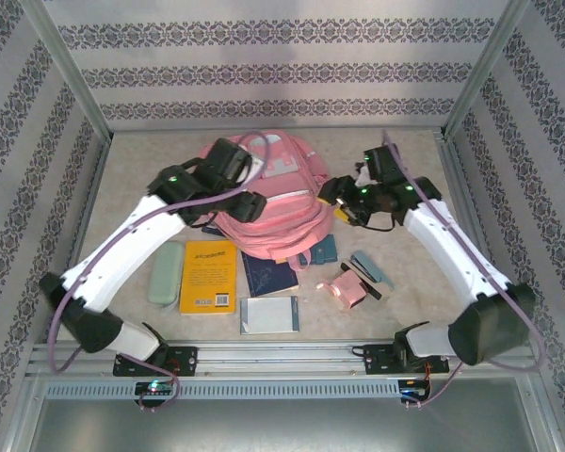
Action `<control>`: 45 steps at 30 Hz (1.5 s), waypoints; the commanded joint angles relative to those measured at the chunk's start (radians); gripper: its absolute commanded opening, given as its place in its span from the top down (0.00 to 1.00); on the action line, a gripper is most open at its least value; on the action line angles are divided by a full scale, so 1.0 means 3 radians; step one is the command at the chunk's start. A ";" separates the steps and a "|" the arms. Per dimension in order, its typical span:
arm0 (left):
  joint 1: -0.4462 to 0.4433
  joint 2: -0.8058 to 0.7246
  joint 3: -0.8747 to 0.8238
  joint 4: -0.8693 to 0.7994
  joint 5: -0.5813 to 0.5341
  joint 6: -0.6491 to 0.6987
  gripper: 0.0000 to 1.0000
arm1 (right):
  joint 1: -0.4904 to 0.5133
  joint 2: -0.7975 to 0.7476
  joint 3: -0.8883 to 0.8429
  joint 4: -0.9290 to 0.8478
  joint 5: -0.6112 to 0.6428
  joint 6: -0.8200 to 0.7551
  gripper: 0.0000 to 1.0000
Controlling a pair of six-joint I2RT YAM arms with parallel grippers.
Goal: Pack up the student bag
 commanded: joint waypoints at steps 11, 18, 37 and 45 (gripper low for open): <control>-0.0317 0.0813 -0.0070 0.0532 0.0282 0.0747 0.27 | -0.0176 -0.0590 -0.0442 -0.0670 0.0465 -0.0272 0.40; -0.0315 0.0974 -0.0097 0.0545 0.0686 0.0774 0.31 | -0.0193 -0.0610 -0.0514 -0.0702 0.0451 -0.0290 0.40; -0.0116 0.1149 -0.0177 0.0872 0.0457 0.0449 0.81 | -0.0152 -0.0583 -0.0719 -0.0455 0.0211 -0.0277 0.51; -0.0016 0.1089 -0.0146 0.0784 0.0716 0.0296 1.00 | -0.0137 -0.0621 -0.0707 -0.0412 0.0235 -0.0335 0.56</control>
